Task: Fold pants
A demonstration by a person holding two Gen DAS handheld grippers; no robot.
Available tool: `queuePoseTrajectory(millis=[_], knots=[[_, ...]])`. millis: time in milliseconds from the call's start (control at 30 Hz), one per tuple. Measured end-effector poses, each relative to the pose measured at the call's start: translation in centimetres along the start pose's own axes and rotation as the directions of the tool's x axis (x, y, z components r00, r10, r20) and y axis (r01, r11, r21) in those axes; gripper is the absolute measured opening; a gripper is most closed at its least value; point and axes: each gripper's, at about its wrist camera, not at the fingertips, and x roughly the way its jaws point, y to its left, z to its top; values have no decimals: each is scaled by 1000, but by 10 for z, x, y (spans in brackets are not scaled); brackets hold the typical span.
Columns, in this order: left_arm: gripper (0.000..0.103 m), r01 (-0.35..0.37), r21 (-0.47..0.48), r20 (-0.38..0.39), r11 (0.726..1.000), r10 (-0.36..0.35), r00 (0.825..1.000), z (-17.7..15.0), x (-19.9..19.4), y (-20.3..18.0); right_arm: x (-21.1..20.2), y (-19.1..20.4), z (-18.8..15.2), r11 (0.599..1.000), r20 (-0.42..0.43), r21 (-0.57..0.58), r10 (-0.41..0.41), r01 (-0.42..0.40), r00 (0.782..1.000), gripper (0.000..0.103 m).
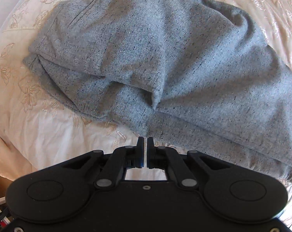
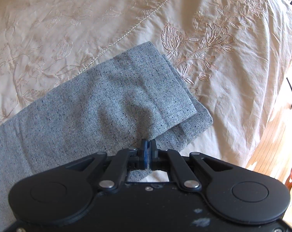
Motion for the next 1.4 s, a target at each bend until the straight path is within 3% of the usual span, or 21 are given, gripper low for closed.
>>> queuePoseTrajectory(millis=[167, 267, 333, 433, 633, 833, 967, 1033, 1233, 1400], knots=[[7, -31, 42, 40, 999, 29, 999, -4, -11, -17, 3, -29, -11, 998, 1, 53, 41, -41, 999, 0], [15, -41, 108, 88, 993, 32, 996, -8, -28, -39, 5, -60, -14, 979, 42, 181, 83, -89, 996, 12], [16, -38, 161, 114, 986, 20, 993, -12, -39, -56, 7, -81, -10, 957, 68, 266, 101, -116, 993, 14], [17, -45, 236, 137, 971, 12, 990, -21, -51, -81, 16, -98, -4, 938, 63, 306, 150, -162, 987, 19], [20, -29, 326, 151, 945, -22, 988, -44, -61, -121, 32, -110, 3, 910, 67, 354, 205, -216, 976, 20], [21, -35, 364, 153, 931, -23, 988, -67, -69, -135, 36, -119, 5, 874, 74, 393, 279, -285, 957, 21], [21, -54, 377, 159, 925, -7, 987, -77, -70, -136, 33, -132, 3, 809, 148, 459, 339, -368, 929, 21], [21, -59, 377, 160, 925, -2, 987, -80, -71, -135, 35, -133, 5, 792, 151, 481, 347, -375, 926, 22], [21, -67, 356, 164, 932, 8, 986, -83, -72, -133, 39, -120, 16, 868, 122, 351, 329, -351, 937, 29], [21, -70, 334, 164, 940, 15, 986, -83, -72, -131, 55, -116, 20, 865, 60, 369, 343, -341, 937, 32]])
